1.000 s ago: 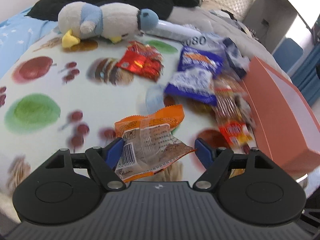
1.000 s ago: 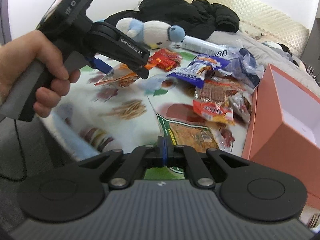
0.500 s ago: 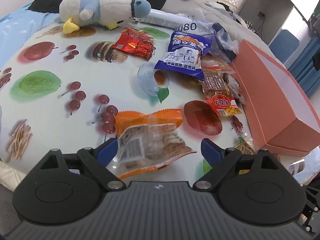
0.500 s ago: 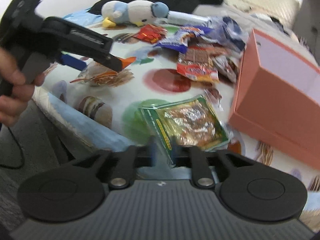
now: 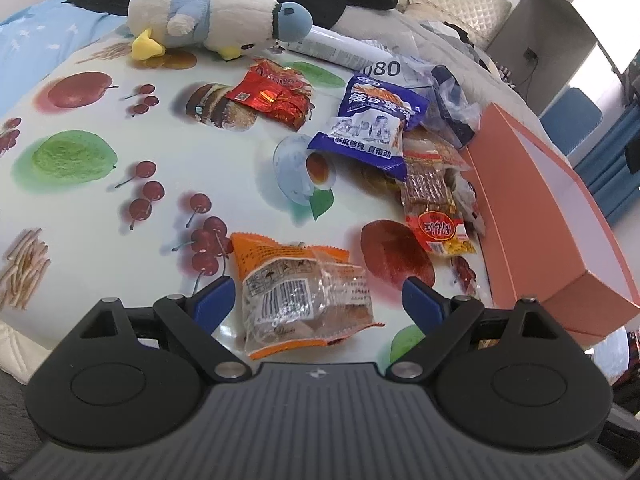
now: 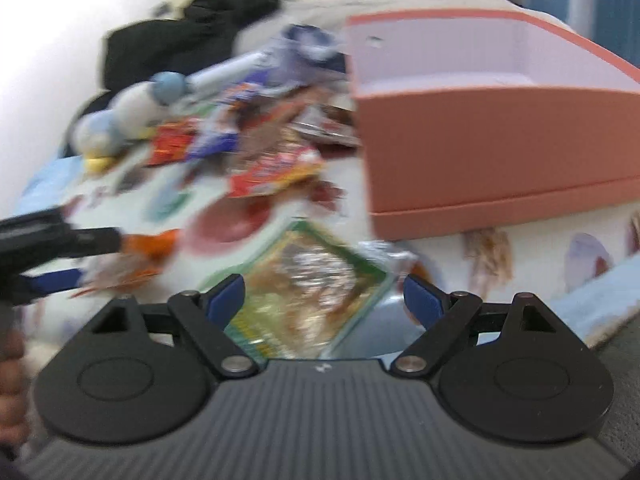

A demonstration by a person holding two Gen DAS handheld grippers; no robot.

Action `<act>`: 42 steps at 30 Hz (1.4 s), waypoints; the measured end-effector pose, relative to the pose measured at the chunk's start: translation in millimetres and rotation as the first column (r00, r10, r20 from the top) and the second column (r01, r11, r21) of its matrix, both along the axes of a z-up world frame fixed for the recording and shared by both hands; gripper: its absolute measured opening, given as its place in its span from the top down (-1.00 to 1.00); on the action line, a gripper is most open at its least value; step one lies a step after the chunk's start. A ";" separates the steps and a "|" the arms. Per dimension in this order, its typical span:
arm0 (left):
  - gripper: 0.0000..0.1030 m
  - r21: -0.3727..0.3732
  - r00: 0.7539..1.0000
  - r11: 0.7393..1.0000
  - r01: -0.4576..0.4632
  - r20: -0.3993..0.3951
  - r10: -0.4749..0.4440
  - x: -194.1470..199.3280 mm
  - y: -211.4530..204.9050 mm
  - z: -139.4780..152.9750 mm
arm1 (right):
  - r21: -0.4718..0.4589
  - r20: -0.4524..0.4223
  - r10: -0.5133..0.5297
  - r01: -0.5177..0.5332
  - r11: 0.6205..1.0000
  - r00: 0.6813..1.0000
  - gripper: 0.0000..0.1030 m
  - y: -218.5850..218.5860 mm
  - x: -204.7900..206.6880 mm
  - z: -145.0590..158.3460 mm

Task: Organize snacks
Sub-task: 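Close the left tool on the orange packet while the right tool grasps the green-edged packet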

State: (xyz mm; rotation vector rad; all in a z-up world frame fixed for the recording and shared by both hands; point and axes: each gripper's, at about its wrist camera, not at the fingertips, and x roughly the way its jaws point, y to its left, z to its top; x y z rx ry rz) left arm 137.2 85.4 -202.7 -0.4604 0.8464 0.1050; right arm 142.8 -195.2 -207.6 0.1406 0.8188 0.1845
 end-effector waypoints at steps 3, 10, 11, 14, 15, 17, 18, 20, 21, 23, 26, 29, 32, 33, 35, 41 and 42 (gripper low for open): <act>-0.80 -0.008 1.000 1.000 0.006 0.000 -0.006 2.7 -2.5 -1.3 | 0.005 -0.019 -0.030 0.030 1.000 0.999 -0.70 1.4 12.1 -9.0; -0.78 0.001 1.000 1.000 -0.020 0.013 0.020 2.8 -2.4 -3.1 | -0.048 -0.027 0.008 -0.010 0.999 1.000 -0.74 20.1 29.3 -23.0; -0.78 -0.001 1.000 1.000 -0.024 0.015 0.024 3.0 -1.0 -3.1 | -0.057 -0.023 0.032 -0.033 0.998 0.999 -0.74 22.5 28.5 -23.2; -0.77 -0.010 1.000 1.000 -0.020 0.013 0.020 4.0 1.8 -5.0 | -0.098 -0.014 0.088 -0.088 0.991 0.996 -0.85 31.5 29.7 -27.6; -0.77 -0.010 1.000 1.000 -0.018 0.013 0.019 4.1 2.2 -5.5 | -0.114 -0.010 0.107 -0.108 0.988 0.994 -0.86 34.6 29.7 -28.7; -0.76 -0.014 1.000 1.000 -0.016 0.011 0.016 4.3 2.5 -7.1 | -0.139 0.003 0.145 -0.143 0.980 0.989 -0.86 39.7 29.5 -30.6; -0.75 -0.017 1.000 1.000 -0.014 0.011 0.014 4.2 2.4 -8.1 | -0.144 0.004 0.164 -0.162 0.976 0.986 -0.86 41.2 29.8 -31.8; -0.73 -0.019 1.000 1.000 -0.011 0.007 0.011 4.8 1.4 -10.4 | -0.154 0.003 0.201 -0.198 0.968 0.980 -0.86 43.6 32.3 -34.0; -0.72 -0.018 1.000 1.000 -0.009 0.006 0.009 5.4 0.8 -11.5 | -0.156 0.004 0.216 -0.212 0.965 0.976 -0.85 44.2 33.6 -34.4; -0.66 -0.017 1.000 1.000 -0.006 -0.001 0.006 6.2 -0.1 -14.2 | -0.158 0.006 0.236 -0.232 0.960 0.972 -0.83 45.5 34.8 -34.5; -0.48 -0.016 1.000 1.000 0.011 -0.019 -0.012 7.5 -2.3 -18.1 | -0.169 0.022 0.275 -0.268 0.949 0.961 -0.73 47.9 33.6 -35.0; -0.42 -0.007 0.999 1.000 0.026 -0.021 -0.026 9.5 -4.6 -20.1 | -0.171 0.027 0.302 -0.293 0.941 0.953 -0.54 50.0 32.5 -33.7; -0.38 0.007 0.999 0.999 0.039 -0.018 -0.039 12.6 -7.7 -21.2 | -0.182 0.034 0.318 -0.307 0.934 0.947 -0.35 52.4 29.7 -32.1; -0.33 0.010 0.999 0.999 0.047 -0.018 -0.047 14.0 -9.0 -21.9 | -0.183 0.035 0.321 -0.310 0.933 0.946 -0.23 52.4 29.0 -31.6; -0.25 0.012 0.998 0.998 0.059 -0.016 -0.059 16.1 -11.5 -21.8 | -0.181 0.038 0.323 -0.311 0.933 0.946 -0.09 51.8 28.1 -29.6; -0.11 0.012 0.996 0.996 0.084 -0.003 -0.084 17.0 -18.4 -19.6 | -0.182 0.051 0.321 -0.307 0.934 0.946 0.25 48.3 23.4 -21.9; -0.10 0.013 0.996 0.996 0.085 -0.002 -0.085 16.6 -19.3 -19.2 | -0.179 0.052 0.321 -0.308 0.934 0.946 0.29 47.1 22.6 -20.5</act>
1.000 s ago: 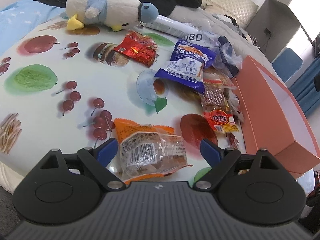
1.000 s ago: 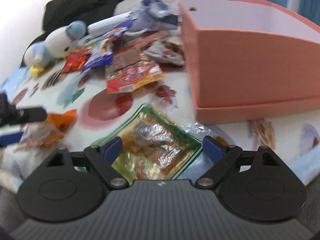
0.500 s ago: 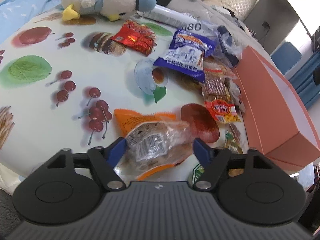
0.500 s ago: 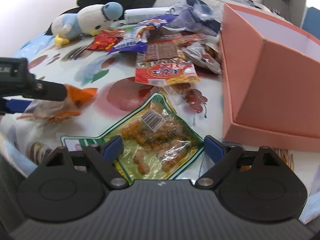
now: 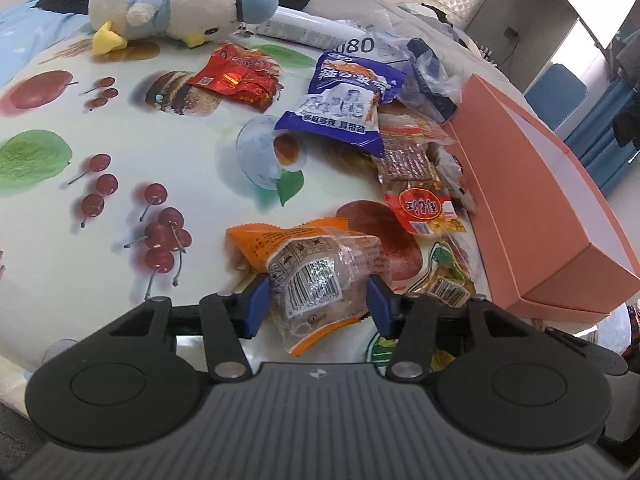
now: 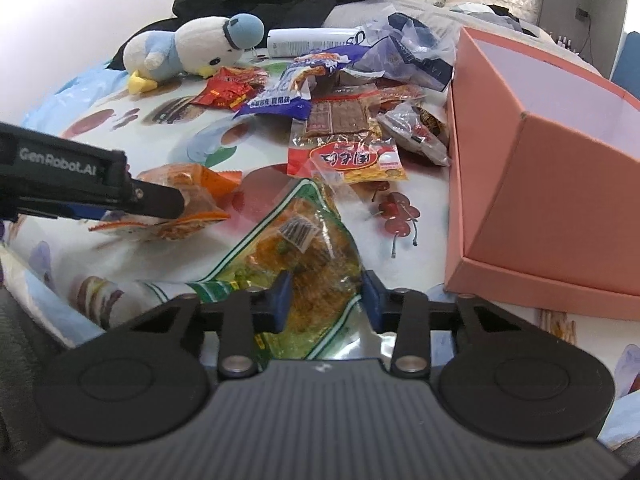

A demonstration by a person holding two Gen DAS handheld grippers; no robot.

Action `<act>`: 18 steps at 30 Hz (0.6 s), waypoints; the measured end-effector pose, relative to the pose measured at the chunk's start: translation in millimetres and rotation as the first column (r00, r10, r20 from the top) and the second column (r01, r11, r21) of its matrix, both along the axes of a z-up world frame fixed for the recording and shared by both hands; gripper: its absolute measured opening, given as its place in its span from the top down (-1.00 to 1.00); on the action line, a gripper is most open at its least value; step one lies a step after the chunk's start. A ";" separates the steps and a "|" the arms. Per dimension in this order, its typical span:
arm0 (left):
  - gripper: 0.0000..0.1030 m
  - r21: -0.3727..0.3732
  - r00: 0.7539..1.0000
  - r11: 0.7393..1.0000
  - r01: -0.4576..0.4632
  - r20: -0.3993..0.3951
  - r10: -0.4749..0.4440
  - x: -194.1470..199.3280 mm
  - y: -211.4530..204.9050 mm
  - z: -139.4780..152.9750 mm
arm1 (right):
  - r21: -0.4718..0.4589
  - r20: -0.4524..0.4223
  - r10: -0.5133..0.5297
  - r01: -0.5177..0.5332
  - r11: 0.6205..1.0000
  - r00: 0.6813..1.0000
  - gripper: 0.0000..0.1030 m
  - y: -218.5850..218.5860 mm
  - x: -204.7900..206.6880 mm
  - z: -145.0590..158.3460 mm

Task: Organize snacks
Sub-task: 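Close the left tool on the orange packet while the right tool grasps the green-edged packet, then carry both held packets over the pink box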

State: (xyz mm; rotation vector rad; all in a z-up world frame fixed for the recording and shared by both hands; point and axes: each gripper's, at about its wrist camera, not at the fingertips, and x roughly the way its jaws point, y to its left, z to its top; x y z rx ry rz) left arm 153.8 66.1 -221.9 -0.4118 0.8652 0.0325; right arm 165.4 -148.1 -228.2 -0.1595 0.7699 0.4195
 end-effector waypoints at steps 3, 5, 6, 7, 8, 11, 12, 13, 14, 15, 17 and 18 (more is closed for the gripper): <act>-0.08 -0.004 1.000 1.000 0.003 0.005 -0.003 -2.2 -1.2 1.8 | 0.016 -0.007 -0.005 0.005 1.000 1.000 0.34 -3.9 -1.8 3.0; -0.06 -0.010 1.000 1.000 0.004 0.013 -0.003 -4.1 -1.2 4.5 | 0.023 -0.011 -0.008 0.008 1.000 1.000 0.35 -6.4 -3.3 4.2; -0.06 -0.010 1.000 1.000 0.003 0.018 -0.003 -4.8 -1.3 6.5 | 0.024 -0.013 -0.008 0.009 1.000 1.000 0.36 -7.6 -4.0 4.6; -0.06 -0.010 1.000 1.000 0.003 0.023 -0.002 -6.1 -1.5 9.0 | 0.026 -0.014 -0.010 0.011 1.000 1.000 0.36 -9.1 -4.9 5.1; -0.05 -0.012 1.000 1.000 0.002 0.028 -0.002 -6.9 -1.4 11.7 | 0.028 -0.015 -0.012 0.013 1.000 1.000 0.37 -10.5 -5.7 5.7; -0.05 -0.012 0.999 1.000 0.001 0.045 -0.001 -9.5 -1.1 21.1 | 0.034 -0.015 -0.021 0.022 0.999 1.000 0.38 -15.2 -8.3 9.3; -0.05 -0.012 0.999 1.000 0.001 0.052 0.000 -11.0 -1.3 25.0 | 0.038 -0.016 -0.025 0.025 0.999 1.000 0.38 -17.0 -9.2 10.9; -0.05 -0.012 0.998 1.000 0.001 0.060 0.000 -12.6 -1.3 29.4 | 0.044 -0.017 -0.028 0.028 0.999 0.999 0.38 -19.1 -10.2 13.1; -0.05 -0.011 0.998 1.000 0.001 0.066 0.000 -13.6 -1.6 33.5 | 0.050 -0.014 -0.032 0.032 0.998 0.999 0.38 -21.4 -11.5 15.8; -0.05 -0.010 0.997 1.000 0.002 0.073 -0.001 -14.8 -2.1 38.2 | 0.055 -0.009 -0.036 0.036 0.998 0.999 0.38 -23.5 -13.2 19.2; -0.05 -0.005 0.996 1.000 0.006 0.090 -0.006 -18.5 -3.9 48.3 | 0.065 -0.003 -0.044 0.044 0.997 0.999 0.39 -27.1 -15.5 25.0; -0.05 -0.001 0.995 1.000 0.009 0.097 -0.009 -20.4 -4.8 53.6 | 0.073 -0.001 -0.047 0.047 0.996 0.999 0.39 -29.0 -16.5 28.4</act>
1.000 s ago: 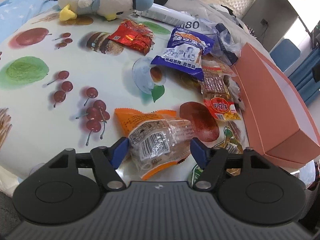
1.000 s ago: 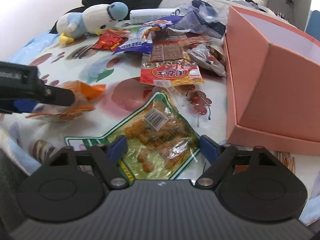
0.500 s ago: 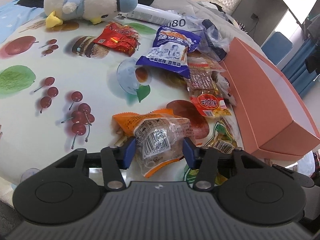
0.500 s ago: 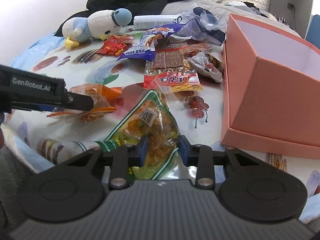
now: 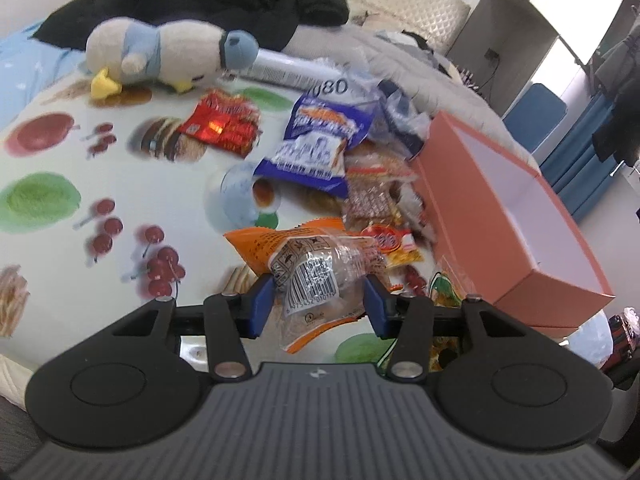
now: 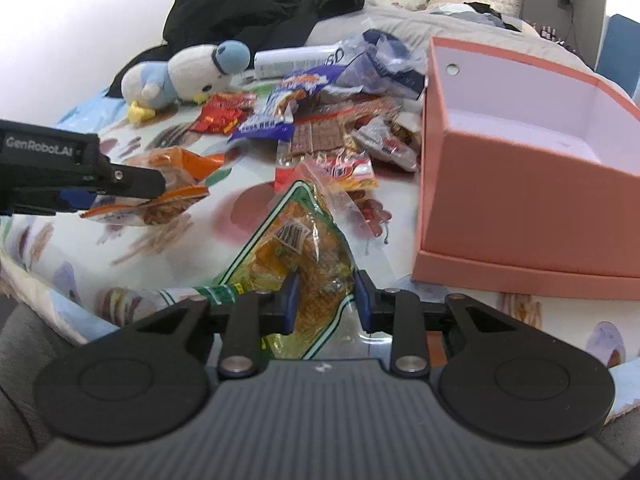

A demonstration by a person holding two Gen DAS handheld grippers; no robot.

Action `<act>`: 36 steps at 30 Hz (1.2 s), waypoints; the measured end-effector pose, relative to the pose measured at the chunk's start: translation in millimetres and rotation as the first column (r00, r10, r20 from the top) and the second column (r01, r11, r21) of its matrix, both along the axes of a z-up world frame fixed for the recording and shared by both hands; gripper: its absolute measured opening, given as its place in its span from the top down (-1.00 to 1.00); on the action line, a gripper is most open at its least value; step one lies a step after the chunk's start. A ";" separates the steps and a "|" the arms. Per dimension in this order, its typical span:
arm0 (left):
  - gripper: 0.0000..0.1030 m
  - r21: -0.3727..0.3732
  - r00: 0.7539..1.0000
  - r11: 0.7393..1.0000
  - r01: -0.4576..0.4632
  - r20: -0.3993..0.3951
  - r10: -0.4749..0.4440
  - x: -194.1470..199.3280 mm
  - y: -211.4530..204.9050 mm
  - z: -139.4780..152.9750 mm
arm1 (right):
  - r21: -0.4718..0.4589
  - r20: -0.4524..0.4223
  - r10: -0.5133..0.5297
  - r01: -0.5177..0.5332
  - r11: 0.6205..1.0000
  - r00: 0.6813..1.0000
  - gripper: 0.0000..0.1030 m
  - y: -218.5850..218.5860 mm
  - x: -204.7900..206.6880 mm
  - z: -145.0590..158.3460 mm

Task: Organize snacks
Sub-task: 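Carry both held packets over the pink box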

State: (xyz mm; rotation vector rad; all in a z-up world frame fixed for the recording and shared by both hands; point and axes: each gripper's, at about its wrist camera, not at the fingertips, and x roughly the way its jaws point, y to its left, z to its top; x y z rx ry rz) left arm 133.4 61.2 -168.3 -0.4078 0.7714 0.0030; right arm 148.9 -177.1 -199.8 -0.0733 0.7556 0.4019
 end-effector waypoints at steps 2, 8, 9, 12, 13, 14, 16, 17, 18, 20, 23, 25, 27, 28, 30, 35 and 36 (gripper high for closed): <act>-0.05 0.008 1.000 1.000 0.007 0.012 -0.007 -3.4 -2.4 10.4 | 0.016 0.009 -0.005 0.005 1.000 1.000 0.39 -3.7 -2.6 8.1; -0.05 0.029 0.998 0.999 0.028 0.050 -0.029 -14.8 -12.1 43.1 | 0.066 0.049 -0.025 0.022 0.998 0.998 0.39 -17.0 -13.3 41.2; -0.05 0.029 0.998 0.999 0.034 0.057 -0.036 -15.9 -13.9 48.2 | 0.075 0.057 -0.030 0.026 0.997 0.998 0.39 -19.8 -14.8 48.0; -0.05 0.031 0.995 0.998 0.053 0.082 -0.056 -19.2 -21.1 64.6 | 0.091 0.086 -0.049 0.041 0.995 0.995 0.39 -27.3 -19.2 66.4; -0.05 0.029 0.994 0.998 0.060 0.091 -0.062 -20.5 -23.7 69.5 | 0.097 0.094 -0.056 0.047 0.994 0.994 0.39 -30.3 -21.0 72.4; -0.05 0.029 0.993 0.997 0.067 0.099 -0.070 -21.5 -26.6 74.7 | 0.104 0.102 -0.063 0.052 0.993 0.993 0.39 -33.4 -22.9 78.1; -0.05 0.031 0.989 0.996 0.085 0.118 -0.089 -23.2 -32.6 84.7 | 0.116 0.121 -0.082 0.068 0.991 0.989 0.39 -40.0 -26.5 87.6; -0.05 0.031 0.987 0.995 0.095 0.127 -0.098 -24.0 -36.0 89.0 | 0.122 0.130 -0.092 0.076 0.990 0.987 0.39 -43.5 -28.8 92.3; -0.05 0.028 0.985 0.994 0.106 0.136 -0.109 -24.2 -39.6 93.2 | 0.127 0.138 -0.104 0.086 0.988 0.985 0.39 -47.2 -30.6 96.6; -0.05 0.025 0.979 0.991 0.134 0.150 -0.136 -24.0 -48.5 99.1 | 0.134 0.156 -0.129 0.108 0.985 0.979 0.39 -55.3 -35.0 104.2; -0.05 0.024 0.968 0.984 0.179 0.173 -0.181 -21.6 -66.4 105.1 | 0.137 0.178 -0.166 0.142 0.980 0.970 0.39 -68.2 -43.2 113.3; -0.05 0.017 0.962 0.978 0.207 0.180 -0.207 -18.3 -78.0 107.1 | 0.136 0.190 -0.191 0.167 0.977 0.963 0.39 -77.8 -47.9 117.9; -0.05 0.008 0.955 0.972 0.234 0.185 -0.232 -13.7 -90.4 106.3 | 0.135 0.197 -0.216 0.192 0.972 0.956 0.39 -86.2 -50.1 120.6; -0.05 -0.001 0.951 0.968 0.252 0.184 -0.247 -9.4 -97.1 104.2 | 0.137 0.198 -0.230 0.205 0.969 0.953 0.39 -91.0 -50.2 121.2; -0.05 -0.016 0.946 0.958 0.285 0.165 -0.279 0.3 -109.7 98.5 | 0.142 0.193 -0.259 0.234 0.962 0.947 0.39 -99.7 -48.1 121.0; -0.05 -0.001 0.927 0.938 0.347 0.149 -0.343 24.8 -137.6 92.0 | 0.133 0.164 -0.296 0.276 0.952 0.941 0.39 -115.0 -33.0 112.6; -0.05 0.001 0.923 0.934 0.356 0.152 -0.352 29.4 -141.1 92.2 | 0.138 0.154 -0.307 0.287 0.948 0.939 0.39 -119.3 -28.4 110.3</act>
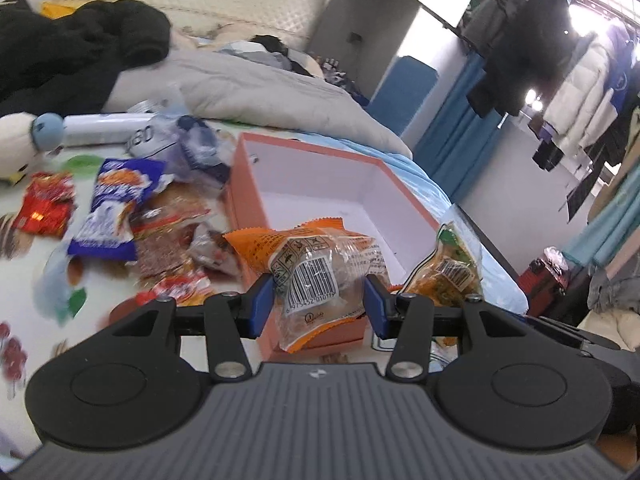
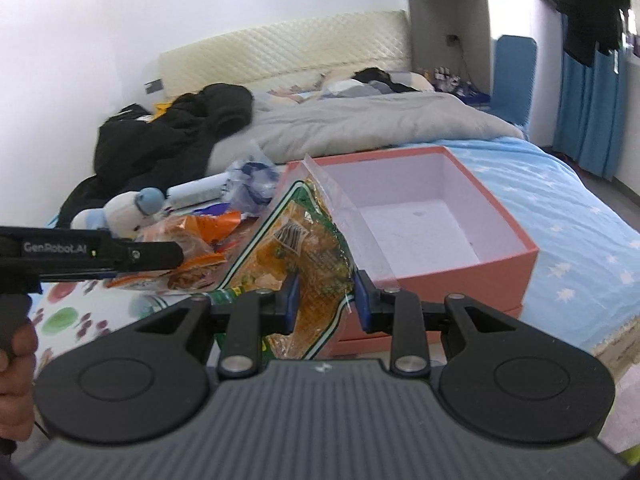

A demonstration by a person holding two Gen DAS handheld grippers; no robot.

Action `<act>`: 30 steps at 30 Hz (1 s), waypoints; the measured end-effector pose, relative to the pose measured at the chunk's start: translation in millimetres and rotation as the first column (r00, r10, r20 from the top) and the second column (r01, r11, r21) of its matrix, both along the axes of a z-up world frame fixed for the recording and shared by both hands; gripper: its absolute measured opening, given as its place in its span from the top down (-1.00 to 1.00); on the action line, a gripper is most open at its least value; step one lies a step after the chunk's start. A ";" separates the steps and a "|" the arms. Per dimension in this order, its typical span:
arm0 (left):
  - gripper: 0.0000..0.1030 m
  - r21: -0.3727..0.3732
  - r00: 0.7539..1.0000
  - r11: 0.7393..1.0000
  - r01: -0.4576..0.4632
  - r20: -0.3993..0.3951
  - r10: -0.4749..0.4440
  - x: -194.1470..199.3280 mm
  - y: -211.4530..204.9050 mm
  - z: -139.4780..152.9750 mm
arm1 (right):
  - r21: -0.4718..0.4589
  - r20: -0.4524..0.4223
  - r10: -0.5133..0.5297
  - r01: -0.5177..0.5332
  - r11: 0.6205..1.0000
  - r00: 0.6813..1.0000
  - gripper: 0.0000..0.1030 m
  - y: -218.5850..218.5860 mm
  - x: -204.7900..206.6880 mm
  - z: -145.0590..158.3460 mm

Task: Organize snacks
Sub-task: 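Carry both held packets over the pink box, then lower both packets into the pink box and open both tools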

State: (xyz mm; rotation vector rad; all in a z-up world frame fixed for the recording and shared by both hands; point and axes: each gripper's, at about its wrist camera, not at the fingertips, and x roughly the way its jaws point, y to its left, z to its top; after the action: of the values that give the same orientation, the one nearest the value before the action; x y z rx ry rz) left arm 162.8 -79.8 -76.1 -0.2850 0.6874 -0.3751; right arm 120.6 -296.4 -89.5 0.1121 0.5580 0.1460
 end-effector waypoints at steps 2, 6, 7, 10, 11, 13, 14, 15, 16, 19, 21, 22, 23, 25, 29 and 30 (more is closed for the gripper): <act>-0.05 0.011 1.000 1.000 0.012 0.009 -0.012 12.1 -7.9 0.8 | 0.013 -0.005 -0.015 0.015 1.000 1.000 0.39 -8.7 5.3 -1.5; -0.05 0.027 1.000 0.999 0.024 0.017 -0.024 40.3 -17.0 2.9 | 0.000 0.006 -0.041 0.041 0.999 0.999 0.39 -18.7 19.8 -4.2; -0.05 0.031 1.000 0.999 0.026 0.016 -0.026 47.5 -19.2 2.9 | -0.002 0.004 -0.046 0.046 0.999 0.999 0.39 -21.3 26.0 -5.4; -0.05 0.044 0.999 0.999 0.031 0.007 -0.031 70.4 -25.2 1.9 | -0.009 -0.001 -0.056 0.056 0.998 0.998 0.39 -28.9 39.6 -7.4; -0.05 0.050 0.999 0.998 0.035 0.003 -0.035 77.9 -27.5 1.5 | -0.012 -0.003 -0.058 0.058 0.998 0.998 0.39 -32.2 43.9 -7.8; -0.05 0.055 0.999 0.998 0.041 -0.007 -0.040 93.7 -32.6 -0.8 | -0.015 -0.008 -0.062 0.062 0.998 0.998 0.38 -38.3 55.1 -9.6; -0.05 0.060 0.999 0.997 0.045 -0.014 -0.044 102.1 -35.6 -2.2 | -0.016 -0.012 -0.064 0.064 0.998 0.998 0.38 -40.5 59.5 -9.8; -0.05 0.064 0.999 0.997 0.050 -0.024 -0.048 111.5 -38.3 -4.2 | -0.015 -0.016 -0.065 0.065 0.998 0.998 0.38 -43.6 64.5 -10.5; -0.05 0.065 0.998 0.996 0.055 -0.031 -0.053 117.4 -41.5 -5.3 | -0.013 -0.020 -0.066 0.066 0.998 0.998 0.38 -46.7 70.2 -11.6; -0.06 0.075 0.996 0.994 0.076 -0.059 -0.072 138.6 -50.8 -12.8 | -0.009 -0.035 -0.067 0.067 0.998 0.997 0.37 -52.4 86.4 -17.6; -0.06 0.077 0.993 0.993 0.091 -0.086 -0.085 154.2 -55.7 -21.4 | -0.014 -0.049 -0.064 0.063 0.998 0.997 0.37 -55.5 98.3 -23.2; -0.06 0.081 0.991 0.992 0.099 -0.097 -0.091 162.1 -58.2 -26.2 | -0.015 -0.057 -0.062 0.061 0.998 0.996 0.37 -56.2 104.4 -26.4; -0.06 0.086 0.989 0.991 0.105 -0.109 -0.096 169.3 -60.6 -30.6 | -0.015 -0.065 -0.061 0.060 0.998 0.996 0.36 -56.7 109.5 -30.0; -0.06 0.090 0.986 0.990 0.113 -0.132 -0.100 183.2 -63.8 -41.4 | -0.012 -0.083 -0.061 0.060 0.998 0.995 0.35 -58.5 121.3 -38.8; -0.06 0.094 0.980 0.988 0.120 -0.168 -0.103 201.1 -68.2 -59.9 | -0.002 -0.129 -0.068 0.069 0.998 0.989 0.35 -63.0 142.5 -57.7; -0.07 0.094 0.979 0.988 0.125 -0.174 -0.107 204.7 -68.8 -64.0 | 0.003 -0.139 -0.069 0.070 0.998 0.988 0.34 -64.1 147.0 -61.7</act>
State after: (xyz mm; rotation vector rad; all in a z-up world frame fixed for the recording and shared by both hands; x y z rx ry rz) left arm 367.6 -148.7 -140.1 -0.1782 0.8903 -0.4279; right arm 267.6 -360.5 -151.2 0.1504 0.6920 0.0729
